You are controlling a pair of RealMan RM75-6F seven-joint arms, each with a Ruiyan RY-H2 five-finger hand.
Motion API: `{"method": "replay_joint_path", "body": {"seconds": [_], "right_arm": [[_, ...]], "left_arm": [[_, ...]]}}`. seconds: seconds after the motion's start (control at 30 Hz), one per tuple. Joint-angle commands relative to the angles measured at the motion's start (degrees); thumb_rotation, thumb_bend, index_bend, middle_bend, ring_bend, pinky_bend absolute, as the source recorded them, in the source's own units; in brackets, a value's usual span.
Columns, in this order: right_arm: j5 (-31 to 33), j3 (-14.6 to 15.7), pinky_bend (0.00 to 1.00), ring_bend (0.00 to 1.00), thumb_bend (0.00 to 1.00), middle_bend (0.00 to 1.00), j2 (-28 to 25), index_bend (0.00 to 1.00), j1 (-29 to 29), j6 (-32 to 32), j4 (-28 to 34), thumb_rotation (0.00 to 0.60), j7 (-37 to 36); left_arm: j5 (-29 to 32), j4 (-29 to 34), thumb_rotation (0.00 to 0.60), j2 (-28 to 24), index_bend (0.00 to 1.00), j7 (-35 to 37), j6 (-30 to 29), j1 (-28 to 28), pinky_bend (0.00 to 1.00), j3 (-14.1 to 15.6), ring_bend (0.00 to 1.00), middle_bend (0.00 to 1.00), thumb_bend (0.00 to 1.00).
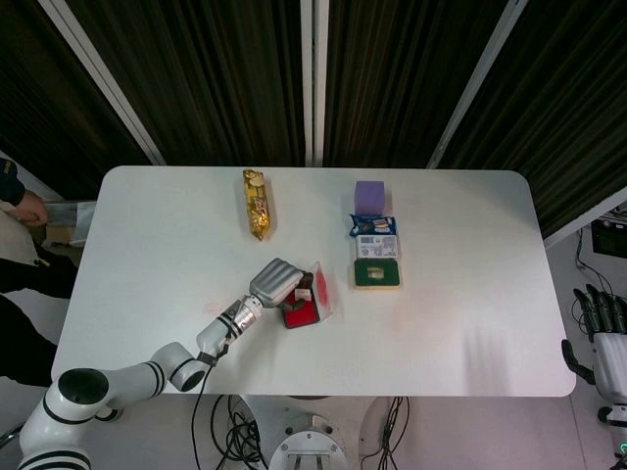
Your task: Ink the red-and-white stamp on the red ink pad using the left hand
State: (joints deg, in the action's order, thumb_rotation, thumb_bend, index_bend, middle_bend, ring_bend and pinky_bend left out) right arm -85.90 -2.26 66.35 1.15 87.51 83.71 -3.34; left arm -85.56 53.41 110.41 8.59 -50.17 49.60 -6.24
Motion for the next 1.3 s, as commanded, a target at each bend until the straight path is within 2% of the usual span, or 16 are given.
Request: {"method": "replay_joint_path", "body": {"seconds": [0.03,0.63,0.97,1.13,1.3], "right_arm": [[0.08,-0.02,0.0,0.0,0.34,0.0,0.0,0.0,-0.01,-0.09,-0.13,0.6,-0.08],[0.5,0.0,0.0,0.0,0.34,0.0,0.44,0.0,-0.32,-1.08,-0.78,0.6,-0.17],[0.33,0.03,0.0,0.0,0.34,0.0,0.38,0.0,-0.19,-0.76,-0.66,0.6,-0.08],[0.4,-0.12,0.0,0.0,0.34,0.0,0.38,0.0,-0.15,-0.56,-0.69,0.6,-0.33],[0.38,-0.24,0.0,0.0,0.34,0.0,0.49,0.0,-0.36,-0.77,-0.88,0.6,-0.62]], "left_arm": [[0.26,-1.18,0.6,0.61,0.66,0.11,0.41,0.04,1.0,0.42,0.97,0.66,0.35],[-0.22,-5.86,0.6,3.22,0.68,2.3,0.63,-0.32,1.0,2.44,0.98,0.68,0.36],[-0.29,-6.32,0.6,3.2,0.68,2.44,0.3,-0.17,1.0,2.38,0.98,0.68,0.36],[-0.33,-3.1,0.6,0.25,0.68,2.66,-1.43,0.3,1.0,0.87,0.98,0.68,0.36],[1.01,5.66,0.6,-7.86,0.69,0.19,-2.38,0.38,1.0,-1.59,0.98,0.68,0.36]]}}
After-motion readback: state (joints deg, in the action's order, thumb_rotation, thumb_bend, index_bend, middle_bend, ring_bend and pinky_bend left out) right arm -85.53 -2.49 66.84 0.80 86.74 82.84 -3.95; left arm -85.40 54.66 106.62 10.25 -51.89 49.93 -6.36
